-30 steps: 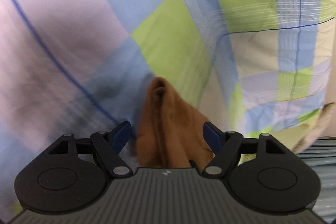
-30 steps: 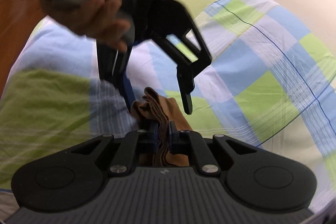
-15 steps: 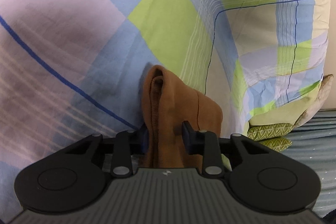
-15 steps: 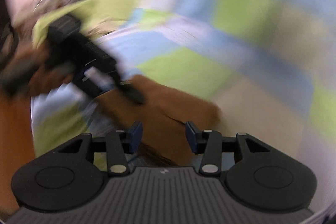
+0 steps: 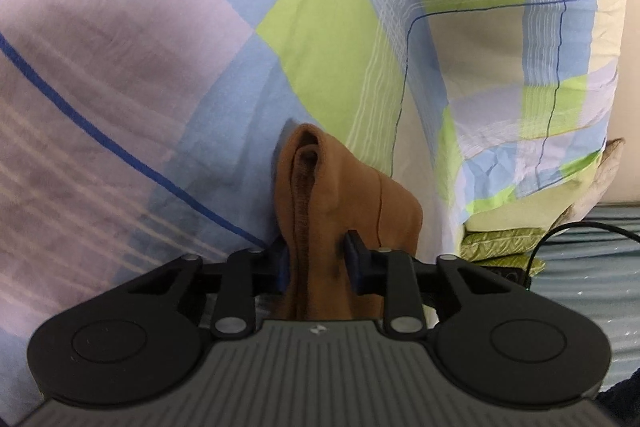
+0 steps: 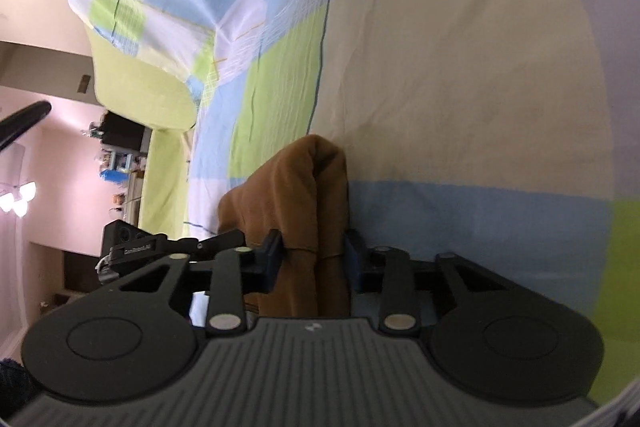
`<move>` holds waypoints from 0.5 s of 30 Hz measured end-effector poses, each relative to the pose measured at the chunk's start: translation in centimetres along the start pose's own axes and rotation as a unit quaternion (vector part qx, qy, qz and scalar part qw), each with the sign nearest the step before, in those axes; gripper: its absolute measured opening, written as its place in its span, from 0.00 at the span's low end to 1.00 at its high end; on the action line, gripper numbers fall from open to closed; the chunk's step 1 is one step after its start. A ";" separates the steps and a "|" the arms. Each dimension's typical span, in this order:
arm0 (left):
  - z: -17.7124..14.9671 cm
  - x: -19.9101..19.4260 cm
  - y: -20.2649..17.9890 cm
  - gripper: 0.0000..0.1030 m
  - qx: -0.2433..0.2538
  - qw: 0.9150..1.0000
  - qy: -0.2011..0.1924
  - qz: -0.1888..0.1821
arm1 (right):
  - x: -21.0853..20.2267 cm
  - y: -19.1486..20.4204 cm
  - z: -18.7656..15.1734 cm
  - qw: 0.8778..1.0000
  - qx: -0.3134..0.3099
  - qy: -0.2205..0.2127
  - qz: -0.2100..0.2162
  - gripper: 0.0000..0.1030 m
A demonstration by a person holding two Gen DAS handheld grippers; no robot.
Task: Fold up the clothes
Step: 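Carry the brown cloth with both grippers over to the clothes stack on the chair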
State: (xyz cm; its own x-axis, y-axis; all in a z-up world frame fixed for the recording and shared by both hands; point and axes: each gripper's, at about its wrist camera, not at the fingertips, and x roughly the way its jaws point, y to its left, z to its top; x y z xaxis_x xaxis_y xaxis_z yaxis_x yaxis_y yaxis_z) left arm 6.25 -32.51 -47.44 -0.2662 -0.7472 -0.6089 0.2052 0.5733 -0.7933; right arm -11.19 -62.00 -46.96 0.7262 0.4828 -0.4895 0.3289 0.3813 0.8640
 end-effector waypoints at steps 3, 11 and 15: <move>-0.6 -0.2 -2.7 0.19 0.077 0.996 -0.013 0.047 | -0.3 0.9 -0.6 1.000 -0.007 -0.017 -0.013 0.18; -5.6 -1.5 -10.2 0.17 0.226 0.965 -0.045 0.127 | -3.4 4.8 -4.2 0.993 -0.009 -0.098 -0.061 0.16; -11.2 -1.7 -13.5 0.17 0.286 0.946 -0.028 0.148 | -7.7 6.7 -10.1 0.986 0.010 -0.137 -0.098 0.16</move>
State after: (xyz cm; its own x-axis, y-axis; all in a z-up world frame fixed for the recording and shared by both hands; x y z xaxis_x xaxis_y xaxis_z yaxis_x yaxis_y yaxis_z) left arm -6.66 -35.20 -35.65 -0.0702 -0.6079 -0.7909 0.7437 0.4965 -0.4476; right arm -20.66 -55.22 -38.58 0.7825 0.1697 -0.5991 0.4887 0.4290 0.7597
